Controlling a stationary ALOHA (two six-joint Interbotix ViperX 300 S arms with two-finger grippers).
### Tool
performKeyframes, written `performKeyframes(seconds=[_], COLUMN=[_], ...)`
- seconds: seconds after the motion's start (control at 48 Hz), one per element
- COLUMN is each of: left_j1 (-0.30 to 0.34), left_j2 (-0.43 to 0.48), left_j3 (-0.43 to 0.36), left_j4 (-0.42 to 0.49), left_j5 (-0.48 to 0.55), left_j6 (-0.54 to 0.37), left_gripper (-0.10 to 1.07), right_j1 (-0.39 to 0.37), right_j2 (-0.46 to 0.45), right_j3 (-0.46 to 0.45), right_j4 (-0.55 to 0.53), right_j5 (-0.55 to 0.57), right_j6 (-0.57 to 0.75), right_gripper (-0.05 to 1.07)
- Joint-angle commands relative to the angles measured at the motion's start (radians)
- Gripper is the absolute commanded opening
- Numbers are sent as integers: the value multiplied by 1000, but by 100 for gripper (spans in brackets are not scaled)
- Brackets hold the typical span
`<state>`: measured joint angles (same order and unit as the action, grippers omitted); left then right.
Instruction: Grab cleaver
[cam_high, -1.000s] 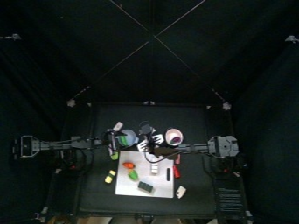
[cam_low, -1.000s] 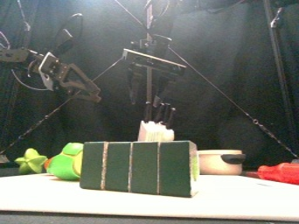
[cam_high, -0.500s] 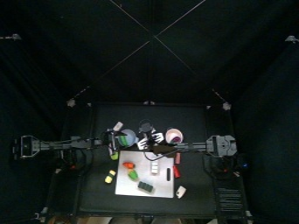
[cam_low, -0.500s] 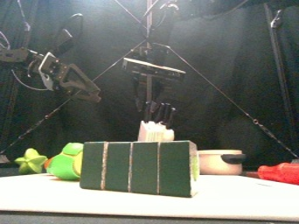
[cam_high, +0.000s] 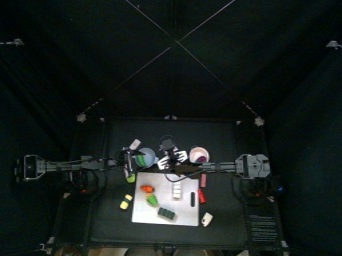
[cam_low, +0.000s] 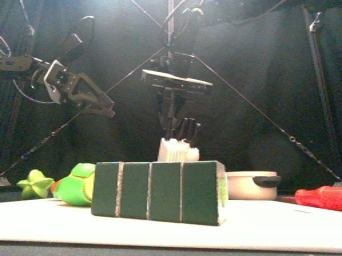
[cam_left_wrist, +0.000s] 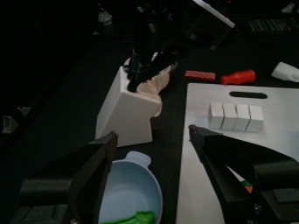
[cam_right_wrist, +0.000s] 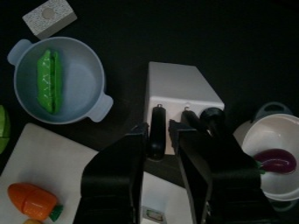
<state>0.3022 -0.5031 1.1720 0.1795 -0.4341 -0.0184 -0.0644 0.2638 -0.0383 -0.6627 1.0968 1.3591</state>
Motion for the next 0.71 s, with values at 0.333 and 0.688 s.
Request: performKeyframes(seconds=[0.333, 0.688], left_j1=[2, 3], left_j2=[-2, -2], left_j3=[-12, -12], left_j4=[-2, 0], left_j5=[-3, -5], left_j6=[2, 2], left_gripper=[99, 99], right_j1=[-5, 2], right_j2=[-21, -21], right_j3=[-21, -57], right_j4=[-8, -25], right_j5=[14, 52], right_j6=[5, -6], right_gripper=[58, 58])
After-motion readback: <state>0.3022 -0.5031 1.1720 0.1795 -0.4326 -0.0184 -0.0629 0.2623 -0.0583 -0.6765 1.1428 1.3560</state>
